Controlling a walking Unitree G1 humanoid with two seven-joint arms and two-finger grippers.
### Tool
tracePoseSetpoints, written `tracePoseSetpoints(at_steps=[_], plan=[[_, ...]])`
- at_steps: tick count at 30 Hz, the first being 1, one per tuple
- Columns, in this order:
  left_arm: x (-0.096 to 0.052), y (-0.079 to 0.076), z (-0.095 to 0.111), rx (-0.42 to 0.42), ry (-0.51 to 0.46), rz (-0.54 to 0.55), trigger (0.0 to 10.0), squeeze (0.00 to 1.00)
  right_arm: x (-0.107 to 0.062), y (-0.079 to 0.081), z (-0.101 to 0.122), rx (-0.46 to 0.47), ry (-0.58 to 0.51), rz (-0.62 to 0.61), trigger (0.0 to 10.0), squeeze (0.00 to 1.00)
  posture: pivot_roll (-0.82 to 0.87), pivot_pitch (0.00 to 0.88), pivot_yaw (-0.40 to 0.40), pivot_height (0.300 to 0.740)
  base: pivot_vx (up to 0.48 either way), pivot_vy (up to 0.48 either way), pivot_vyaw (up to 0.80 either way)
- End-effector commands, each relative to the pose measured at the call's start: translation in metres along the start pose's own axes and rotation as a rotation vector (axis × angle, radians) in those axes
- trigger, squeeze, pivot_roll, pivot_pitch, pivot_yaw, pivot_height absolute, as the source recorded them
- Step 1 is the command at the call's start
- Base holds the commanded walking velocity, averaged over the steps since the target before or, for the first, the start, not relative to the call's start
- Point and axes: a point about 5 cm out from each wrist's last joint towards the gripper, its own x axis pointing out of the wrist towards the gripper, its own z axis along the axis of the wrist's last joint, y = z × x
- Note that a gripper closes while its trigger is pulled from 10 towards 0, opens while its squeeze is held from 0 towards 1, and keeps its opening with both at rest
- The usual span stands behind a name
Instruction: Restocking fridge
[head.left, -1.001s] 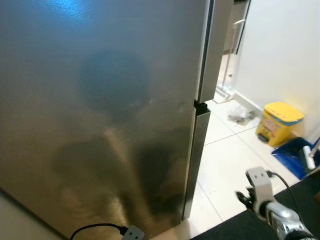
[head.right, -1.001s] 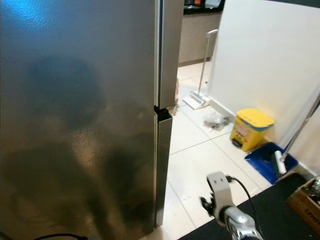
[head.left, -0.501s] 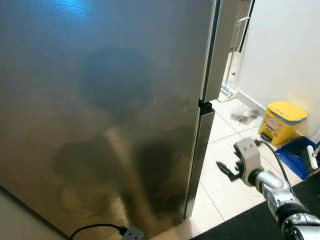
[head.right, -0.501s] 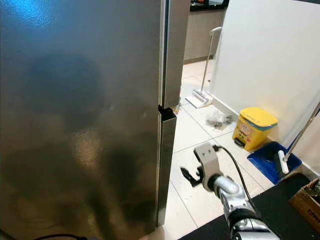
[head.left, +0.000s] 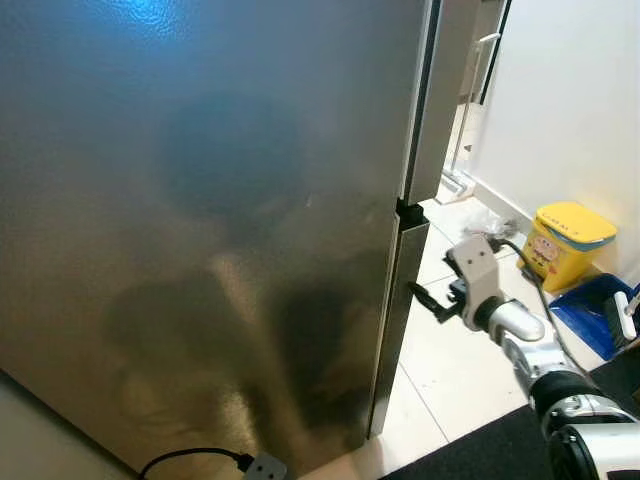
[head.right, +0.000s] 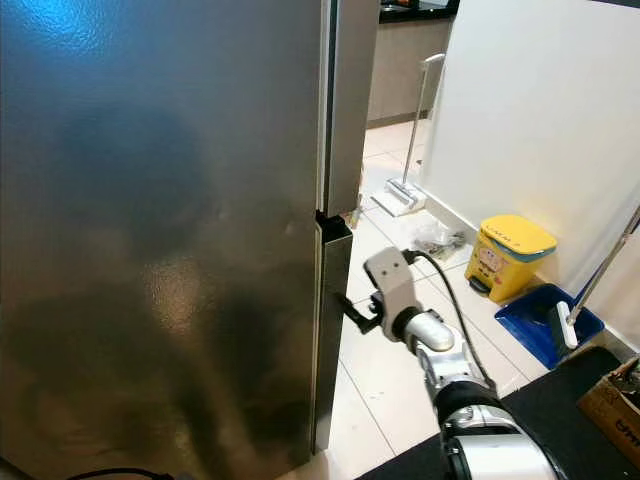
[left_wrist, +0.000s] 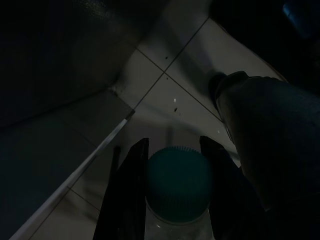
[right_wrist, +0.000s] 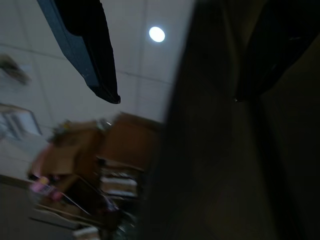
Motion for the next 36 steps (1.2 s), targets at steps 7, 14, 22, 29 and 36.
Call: tracePoseSetpoints(at_steps=[7, 14, 22, 29, 36], plan=[[-0.001, -0.003, -0.012, -0.004, 0.037, -0.019, 10.0, 0.00, 0.016, 0.016, 0.019, -0.034, -0.072, 0.062, 10.0, 0.00, 0.00, 0.000, -0.029, 0.740, 0.000, 0.000, 0.00], [-0.002, -0.001, -0.014, -0.004, 0.039, -0.018, 10.0, 0.00, 0.022, 0.013, 0.031, -0.071, -0.098, -0.027, 10.0, 0.00, 0.00, 0.000, -0.030, 0.740, 0.000, 0.000, 0.00], [-0.001, -0.003, -0.013, 0.005, 0.039, -0.020, 10.0, 0.00, 0.019, -0.005, 0.046, -0.083, -0.159, -0.142, 10.0, 0.00, 0.00, 0.000, -0.029, 0.740, 0.000, 0.000, 0.00], [-0.001, -0.005, -0.011, 0.012, 0.036, -0.021, 10.0, 0.00, 0.017, -0.014, 0.051, -0.087, -0.189, -0.221, 10.0, 0.00, 0.00, 0.000, -0.028, 0.740, 0.000, 0.000, 0.00], [-0.001, -0.004, -0.012, 0.010, 0.036, -0.021, 10.0, 0.00, 0.011, -0.029, 0.050, -0.078, -0.168, -0.353, 10.0, 0.00, 0.00, 0.000, -0.028, 0.740, 0.000, 0.000, 0.00]])
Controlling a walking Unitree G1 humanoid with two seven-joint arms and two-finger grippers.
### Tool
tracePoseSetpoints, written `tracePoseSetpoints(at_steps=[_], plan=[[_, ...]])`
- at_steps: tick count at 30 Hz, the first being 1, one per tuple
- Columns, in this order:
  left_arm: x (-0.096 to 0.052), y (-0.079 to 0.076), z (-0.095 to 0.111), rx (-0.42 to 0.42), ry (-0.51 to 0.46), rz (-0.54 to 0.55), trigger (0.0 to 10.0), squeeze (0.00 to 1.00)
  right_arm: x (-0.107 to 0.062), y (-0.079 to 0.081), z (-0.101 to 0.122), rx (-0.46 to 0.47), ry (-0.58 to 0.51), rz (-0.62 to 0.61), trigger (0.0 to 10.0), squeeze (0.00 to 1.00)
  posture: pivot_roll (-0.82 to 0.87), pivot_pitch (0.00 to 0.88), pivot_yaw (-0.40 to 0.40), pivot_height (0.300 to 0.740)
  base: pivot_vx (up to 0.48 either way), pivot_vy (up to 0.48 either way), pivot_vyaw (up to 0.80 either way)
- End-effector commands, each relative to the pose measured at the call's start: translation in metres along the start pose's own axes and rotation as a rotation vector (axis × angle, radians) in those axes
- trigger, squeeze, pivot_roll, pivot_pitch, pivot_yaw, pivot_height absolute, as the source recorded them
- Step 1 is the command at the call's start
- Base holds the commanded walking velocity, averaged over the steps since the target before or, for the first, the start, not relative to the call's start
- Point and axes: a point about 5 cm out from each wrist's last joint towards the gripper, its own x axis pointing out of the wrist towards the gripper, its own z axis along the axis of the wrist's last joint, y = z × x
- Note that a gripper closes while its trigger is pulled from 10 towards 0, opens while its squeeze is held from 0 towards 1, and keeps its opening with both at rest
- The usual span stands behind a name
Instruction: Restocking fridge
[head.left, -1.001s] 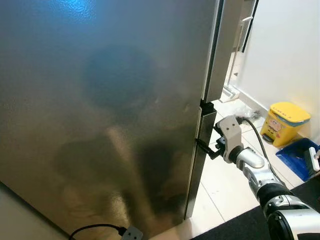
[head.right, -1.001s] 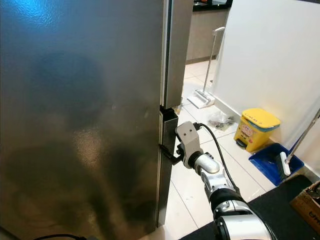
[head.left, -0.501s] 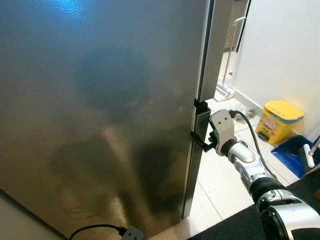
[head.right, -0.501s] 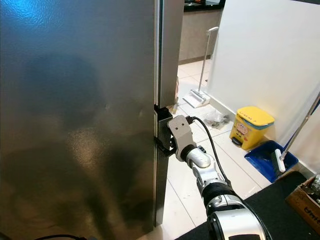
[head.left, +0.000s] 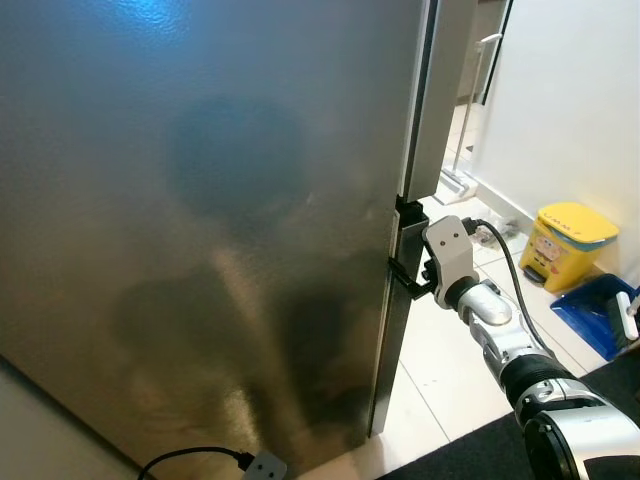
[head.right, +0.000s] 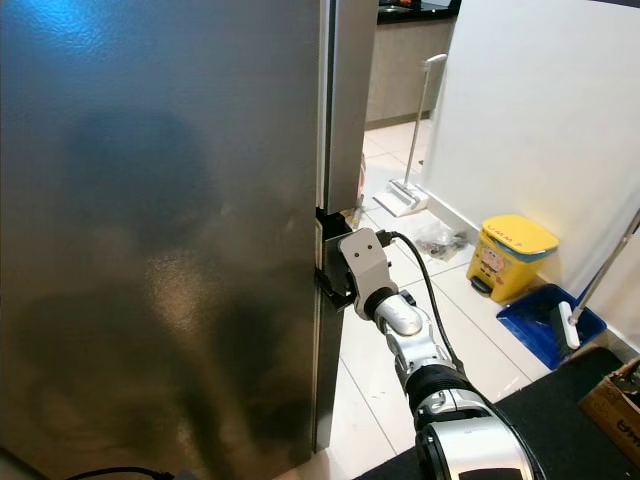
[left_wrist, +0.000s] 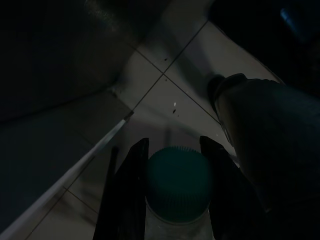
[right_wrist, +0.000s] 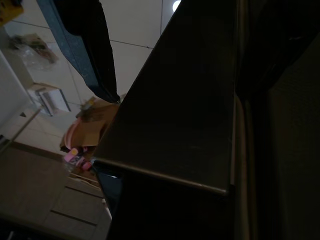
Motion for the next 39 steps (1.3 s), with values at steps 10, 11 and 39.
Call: tracePoseSetpoints(at_steps=[10, 11, 39], plan=[[-0.001, -0.006, -0.013, 0.005, 0.045, -0.024, 10.0, 0.00, -0.006, -0.046, 0.015, 0.012, -0.053, -0.255, 10.0, 0.00, 0.00, 0.000, -0.025, 0.740, 0.000, 0.000, 0.00], [-0.001, -0.006, -0.013, 0.006, 0.044, -0.024, 10.0, 0.00, -0.007, -0.049, 0.015, 0.010, -0.051, -0.272, 10.0, 0.00, 0.00, 0.000, -0.024, 0.740, 0.000, 0.000, 0.00], [0.001, -0.006, -0.003, 0.004, 0.021, -0.030, 10.0, 0.00, -0.028, -0.089, 0.008, -0.030, -0.009, -0.482, 10.0, 0.00, 0.00, 0.000, -0.021, 0.740, 0.000, 0.000, 0.00]])
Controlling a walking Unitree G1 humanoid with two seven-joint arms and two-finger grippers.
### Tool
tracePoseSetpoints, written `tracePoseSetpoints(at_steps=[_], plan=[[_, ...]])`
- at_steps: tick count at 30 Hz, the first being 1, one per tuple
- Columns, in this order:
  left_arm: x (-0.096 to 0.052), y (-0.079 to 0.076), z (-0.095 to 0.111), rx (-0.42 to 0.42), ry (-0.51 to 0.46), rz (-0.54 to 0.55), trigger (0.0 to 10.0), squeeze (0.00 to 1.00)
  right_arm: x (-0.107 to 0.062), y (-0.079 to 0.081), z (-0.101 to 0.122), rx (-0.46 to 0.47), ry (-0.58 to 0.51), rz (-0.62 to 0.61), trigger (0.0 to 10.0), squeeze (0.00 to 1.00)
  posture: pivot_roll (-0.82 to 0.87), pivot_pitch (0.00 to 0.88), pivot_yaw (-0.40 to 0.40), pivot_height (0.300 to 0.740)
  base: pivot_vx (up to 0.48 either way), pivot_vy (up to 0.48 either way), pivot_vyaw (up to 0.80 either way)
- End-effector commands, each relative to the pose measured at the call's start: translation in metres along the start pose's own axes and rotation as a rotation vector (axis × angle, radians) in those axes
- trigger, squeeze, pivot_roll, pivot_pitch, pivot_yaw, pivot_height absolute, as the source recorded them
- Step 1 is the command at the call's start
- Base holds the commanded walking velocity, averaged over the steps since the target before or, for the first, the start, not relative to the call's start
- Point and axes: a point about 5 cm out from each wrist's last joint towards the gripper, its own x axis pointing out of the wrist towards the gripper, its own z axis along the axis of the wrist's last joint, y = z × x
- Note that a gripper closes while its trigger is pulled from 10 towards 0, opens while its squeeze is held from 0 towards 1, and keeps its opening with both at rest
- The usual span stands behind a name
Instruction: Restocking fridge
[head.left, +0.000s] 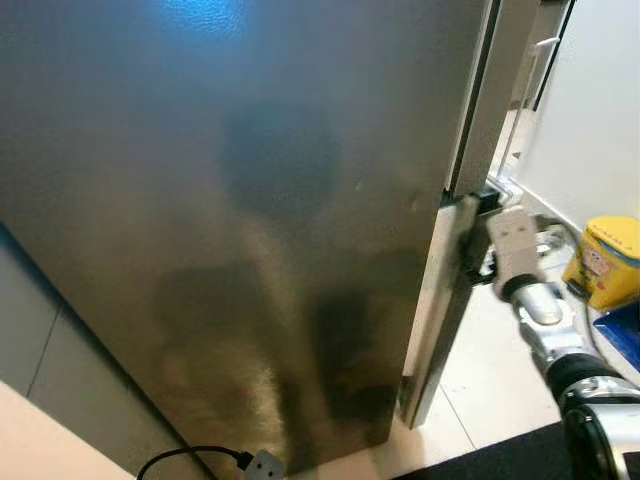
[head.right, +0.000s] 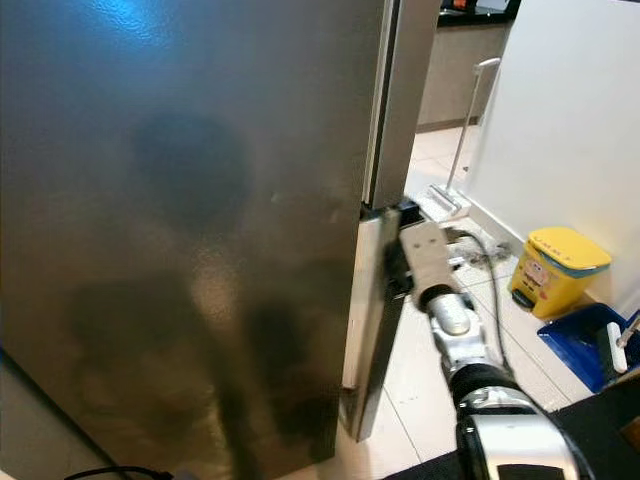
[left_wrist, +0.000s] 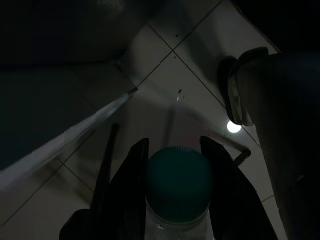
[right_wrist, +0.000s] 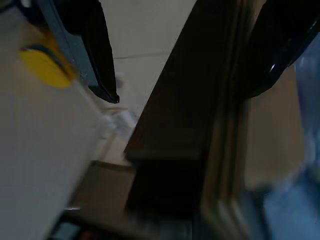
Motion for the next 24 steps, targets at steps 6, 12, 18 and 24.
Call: tracePoseSetpoints(at_steps=[6, 12, 18, 24], plan=[[0.000, -0.007, -0.007, 0.002, 0.025, -0.032, 10.0, 0.00, -0.003, -0.023, -0.008, -0.054, 0.059, -0.143, 10.0, 0.00, 0.00, 0.000, -0.022, 0.740, 0.000, 0.000, 0.00], [0.000, -0.007, -0.010, 0.001, 0.031, -0.031, 10.0, 0.00, -0.018, -0.053, -0.031, -0.122, 0.185, -0.314, 10.0, 0.00, -0.01, 0.000, -0.019, 0.740, 0.000, 0.000, 0.00], [-0.001, -0.006, -0.012, 0.006, 0.035, -0.029, 10.0, 0.00, -0.036, -0.043, -0.063, -0.094, 0.318, -0.273, 10.0, 0.00, -0.01, 0.000, -0.016, 0.740, 0.000, 0.000, 0.00], [-0.001, -0.007, -0.012, 0.009, 0.036, -0.030, 10.0, 0.00, -0.070, -0.008, -0.111, -0.099, 0.526, -0.084, 0.0, 0.00, -0.01, 0.000, -0.020, 0.740, 0.000, 0.000, 0.00]])
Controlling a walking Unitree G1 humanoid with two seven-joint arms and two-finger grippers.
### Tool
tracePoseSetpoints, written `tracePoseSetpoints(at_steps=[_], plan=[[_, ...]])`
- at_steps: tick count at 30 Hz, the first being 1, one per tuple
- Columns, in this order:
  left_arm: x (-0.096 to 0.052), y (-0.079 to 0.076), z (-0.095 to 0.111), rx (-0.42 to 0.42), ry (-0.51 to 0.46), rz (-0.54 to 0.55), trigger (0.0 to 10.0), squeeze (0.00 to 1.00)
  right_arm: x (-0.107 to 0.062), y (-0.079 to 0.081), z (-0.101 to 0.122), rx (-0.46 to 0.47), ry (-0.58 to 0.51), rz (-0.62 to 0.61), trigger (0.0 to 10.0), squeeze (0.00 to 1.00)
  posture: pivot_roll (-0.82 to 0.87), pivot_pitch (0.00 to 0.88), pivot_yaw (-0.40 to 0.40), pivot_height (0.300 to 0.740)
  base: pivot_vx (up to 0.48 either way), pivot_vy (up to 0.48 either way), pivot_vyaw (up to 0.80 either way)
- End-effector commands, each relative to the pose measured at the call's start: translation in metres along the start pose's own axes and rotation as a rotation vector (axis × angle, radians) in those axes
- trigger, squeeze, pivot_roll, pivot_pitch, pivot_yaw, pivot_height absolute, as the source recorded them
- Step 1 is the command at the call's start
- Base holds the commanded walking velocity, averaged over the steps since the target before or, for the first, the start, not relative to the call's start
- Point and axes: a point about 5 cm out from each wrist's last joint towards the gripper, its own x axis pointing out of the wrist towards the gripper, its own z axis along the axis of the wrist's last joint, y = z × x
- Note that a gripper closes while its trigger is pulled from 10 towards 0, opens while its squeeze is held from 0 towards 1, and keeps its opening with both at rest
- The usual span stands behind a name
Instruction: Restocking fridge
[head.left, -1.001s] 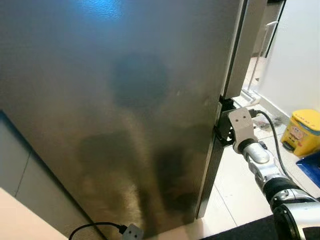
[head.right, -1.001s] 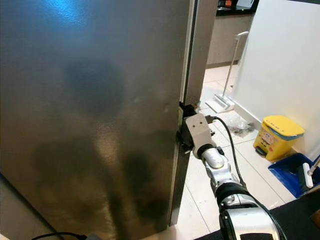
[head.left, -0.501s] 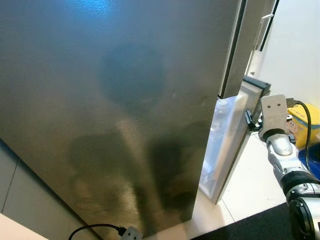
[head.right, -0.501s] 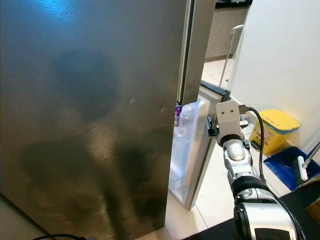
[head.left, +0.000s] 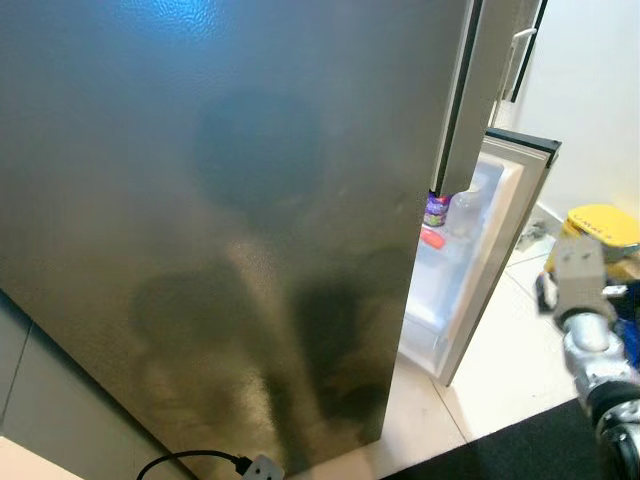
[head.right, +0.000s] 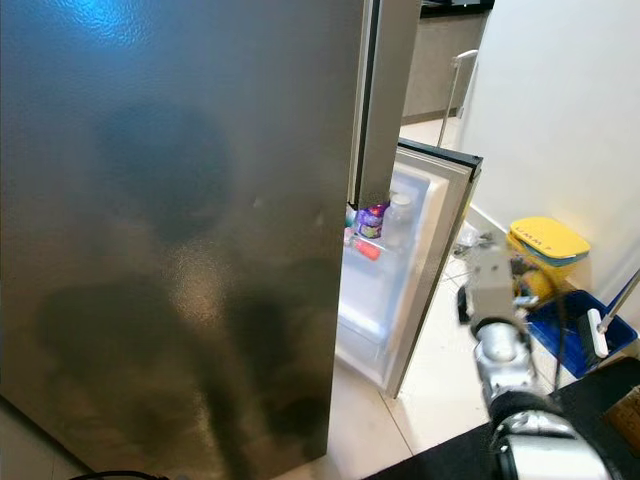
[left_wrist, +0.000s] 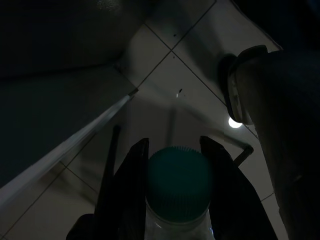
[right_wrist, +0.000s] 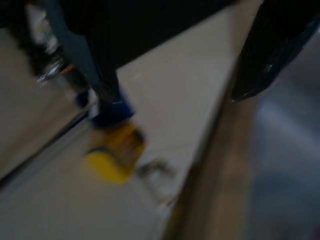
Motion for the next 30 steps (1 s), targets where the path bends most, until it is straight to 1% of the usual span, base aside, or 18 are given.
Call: tracePoseSetpoints(at_steps=[1, 2, 3, 5, 6, 8, 9, 11, 13, 14, 15, 16, 17, 18, 20, 21, 26, 30], plan=[[0.000, -0.007, -0.007, 0.003, 0.026, -0.030, 10.0, 0.00, -0.006, 0.007, -0.020, -0.024, 0.082, 0.047, 0.0, 0.00, -0.01, 0.000, -0.020, 0.740, 0.000, 0.000, 0.00], [0.000, -0.007, -0.007, 0.003, 0.026, -0.030, 10.0, 0.00, -0.006, 0.007, -0.020, -0.024, 0.082, 0.047, 0.0, 0.00, -0.01, 0.000, -0.020, 0.740, 0.000, 0.000, 0.00], [0.000, -0.007, -0.007, 0.004, 0.026, -0.030, 10.0, 0.00, -0.011, 0.012, -0.031, -0.042, 0.124, 0.072, 0.0, 0.00, -0.01, 0.000, -0.018, 0.740, 0.000, 0.000, 0.00], [0.001, -0.009, -0.005, 0.010, 0.023, -0.032, 10.0, 0.00, -0.035, 0.025, -0.081, -0.135, 0.287, 0.148, 0.0, 0.00, -0.01, 0.000, -0.019, 0.740, 0.000, 0.000, 0.00], [0.001, -0.009, -0.005, 0.010, 0.023, -0.032, 10.0, 0.00, -0.035, 0.025, -0.081, -0.135, 0.287, 0.148, 0.0, 0.00, -0.01, 0.000, -0.019, 0.740, 0.000, 0.000, 0.00], [0.001, -0.010, -0.003, 0.013, 0.020, -0.033, 10.0, 0.00, -0.058, 0.029, -0.118, -0.193, 0.409, 0.195, 0.0, 0.00, -0.01, 0.000, -0.017, 0.740, 0.000, 0.000, 0.00], [0.001, -0.010, -0.003, 0.013, 0.020, -0.033, 10.0, 0.00, -0.058, 0.029, -0.118, -0.193, 0.409, 0.195, 0.0, 0.00, -0.01, 0.000, -0.017, 0.740, 0.000, 0.000, 0.00], [0.001, -0.010, -0.001, 0.017, 0.019, -0.033, 10.0, 0.00, -0.081, 0.026, -0.149, -0.217, 0.517, 0.215, 0.0, 0.00, -0.01, 0.000, -0.013, 0.740, 0.000, 0.000, 0.00], [0.001, -0.009, -0.001, 0.021, 0.019, -0.032, 10.0, 0.00, -0.097, 0.024, -0.167, -0.237, 0.585, 0.235, 0.0, 0.00, -0.02, 0.000, -0.008, 0.740, 0.000, 0.000, 0.00], [0.001, -0.009, -0.001, 0.021, 0.019, -0.032, 10.0, 0.00, -0.097, 0.024, -0.167, -0.237, 0.585, 0.235, 0.0, 0.00, -0.02, 0.000, -0.008, 0.740, 0.000, 0.000, 0.00], [0.001, -0.009, -0.001, 0.023, 0.019, -0.032, 10.0, 0.00, -0.107, 0.023, -0.178, -0.257, 0.624, 0.253, 0.0, 0.00, -0.02, 0.000, -0.006, 0.740, 0.000, 0.000, 0.00], [0.001, -0.009, -0.001, 0.023, 0.019, -0.032, 10.0, 0.00, -0.107, 0.023, -0.178, -0.257, 0.624, 0.253, 0.0, 0.00, -0.02, 0.000, -0.006, 0.740, 0.000, 0.000, 0.00], [0.001, -0.007, -0.001, 0.028, 0.020, -0.030, 10.0, 0.00, -0.121, 0.022, -0.192, -0.284, 0.682, 0.281, 0.0, 0.00, -0.02, 0.000, -0.006, 0.740, 0.000, 0.000, 0.00], [0.001, -0.007, -0.001, 0.028, 0.020, -0.030, 10.0, 0.00, -0.121, 0.022, -0.192, -0.284, 0.682, 0.281, 0.0, 0.00, -0.02, 0.000, -0.006, 0.740, 0.000, 0.000, 0.00], [0.001, -0.006, -0.002, 0.030, 0.020, -0.027, 10.0, 0.00, -0.130, 0.023, -0.200, -0.294, 0.724, 0.310, 0.0, 0.00, -0.02, 0.000, -0.005, 0.740, 0.000, 0.000, 0.00], [0.000, -0.004, -0.004, 0.032, 0.024, -0.026, 10.0, 0.00, -0.139, 0.027, -0.206, -0.315, 0.758, 0.361, 10.0, 0.00, -0.02, 0.000, -0.004, 0.740, 0.000, 0.000, 0.00], [-0.001, -0.001, -0.009, 0.034, 0.035, -0.025, 10.0, 0.00, -0.140, 0.029, -0.207, -0.303, 0.767, 0.362, 10.0, 0.00, -0.02, 0.000, 0.001, 0.740, 0.000, 0.000, 0.00], [-0.001, -0.002, -0.013, 0.029, 0.048, -0.038, 10.0, 0.00, -0.135, 0.032, -0.202, -0.308, 0.747, 0.365, 10.0, 0.00, -0.02, 0.000, 0.000, 0.740, 0.000, -0.472, 0.00]])
